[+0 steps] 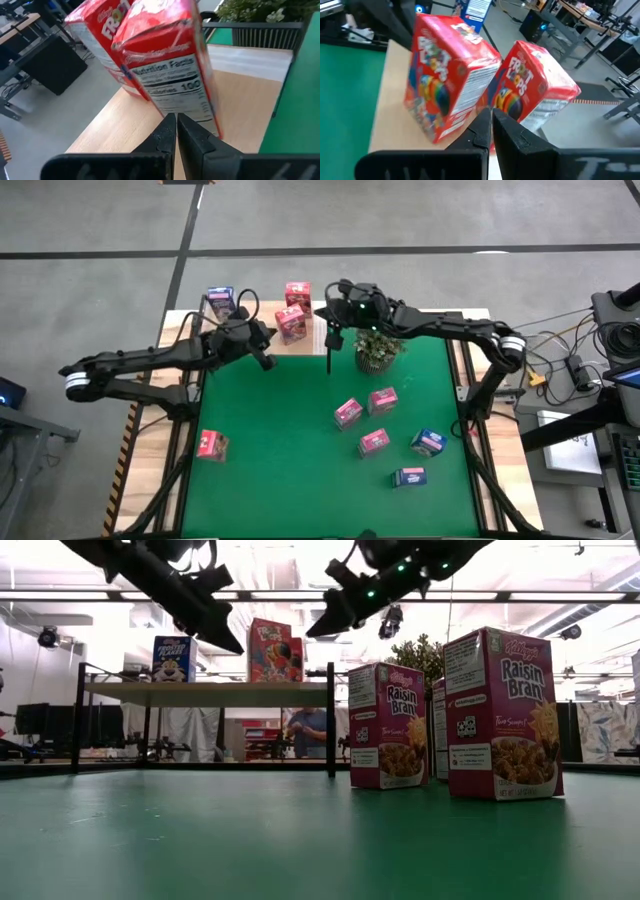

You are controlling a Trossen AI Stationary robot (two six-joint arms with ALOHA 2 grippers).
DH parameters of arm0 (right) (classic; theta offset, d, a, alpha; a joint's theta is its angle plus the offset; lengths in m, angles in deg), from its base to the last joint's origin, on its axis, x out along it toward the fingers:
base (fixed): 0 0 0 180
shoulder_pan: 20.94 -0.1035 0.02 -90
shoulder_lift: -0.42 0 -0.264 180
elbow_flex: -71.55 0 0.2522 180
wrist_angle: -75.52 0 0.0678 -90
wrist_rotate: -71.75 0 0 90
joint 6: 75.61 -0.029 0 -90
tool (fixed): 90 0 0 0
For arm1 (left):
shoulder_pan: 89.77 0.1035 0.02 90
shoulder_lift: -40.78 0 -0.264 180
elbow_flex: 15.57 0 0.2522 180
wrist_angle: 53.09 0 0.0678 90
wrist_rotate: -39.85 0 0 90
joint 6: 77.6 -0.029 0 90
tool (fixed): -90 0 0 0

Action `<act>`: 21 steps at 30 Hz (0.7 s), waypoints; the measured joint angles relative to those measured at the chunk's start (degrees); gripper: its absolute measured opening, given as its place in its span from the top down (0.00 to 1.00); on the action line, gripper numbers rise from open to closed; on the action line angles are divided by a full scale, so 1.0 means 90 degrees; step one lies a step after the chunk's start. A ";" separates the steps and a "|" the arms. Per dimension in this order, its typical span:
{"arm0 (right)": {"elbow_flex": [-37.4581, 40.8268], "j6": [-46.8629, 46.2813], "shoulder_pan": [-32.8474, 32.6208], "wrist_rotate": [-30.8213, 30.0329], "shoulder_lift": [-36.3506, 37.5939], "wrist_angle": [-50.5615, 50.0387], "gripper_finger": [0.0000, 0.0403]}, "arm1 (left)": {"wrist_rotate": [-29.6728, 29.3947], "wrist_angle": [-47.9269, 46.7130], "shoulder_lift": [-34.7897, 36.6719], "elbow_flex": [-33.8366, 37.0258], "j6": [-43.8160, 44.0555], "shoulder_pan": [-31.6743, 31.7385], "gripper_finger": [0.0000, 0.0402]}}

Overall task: Stack cereal on shelf
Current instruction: Put the right red cereal box on the shelf

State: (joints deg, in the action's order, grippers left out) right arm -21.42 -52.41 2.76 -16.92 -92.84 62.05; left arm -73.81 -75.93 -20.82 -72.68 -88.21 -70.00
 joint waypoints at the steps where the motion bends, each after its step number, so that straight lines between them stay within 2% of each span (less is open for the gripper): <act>1: -0.0099 0.0000 0.0005 -0.0005 -0.0100 0.0002 0.98 | 0.0000 0.0019 -0.0023 0.0000 -0.0002 0.0017 1.00; 10: -0.0499 0.0000 0.0027 0.0007 -0.0531 0.0000 0.98 | 0.0017 0.0161 -0.0175 -0.0002 -0.0051 0.0056 1.00; 21: -0.0514 0.0002 0.0027 0.0012 -0.0548 0.0005 0.98 | 0.0022 0.0452 -0.0265 -0.0010 -0.0185 0.0114 1.00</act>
State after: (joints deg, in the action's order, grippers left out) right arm -26.04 -52.39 3.00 -16.81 -97.77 62.09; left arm -73.61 -71.86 -23.20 -72.77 -89.87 -68.97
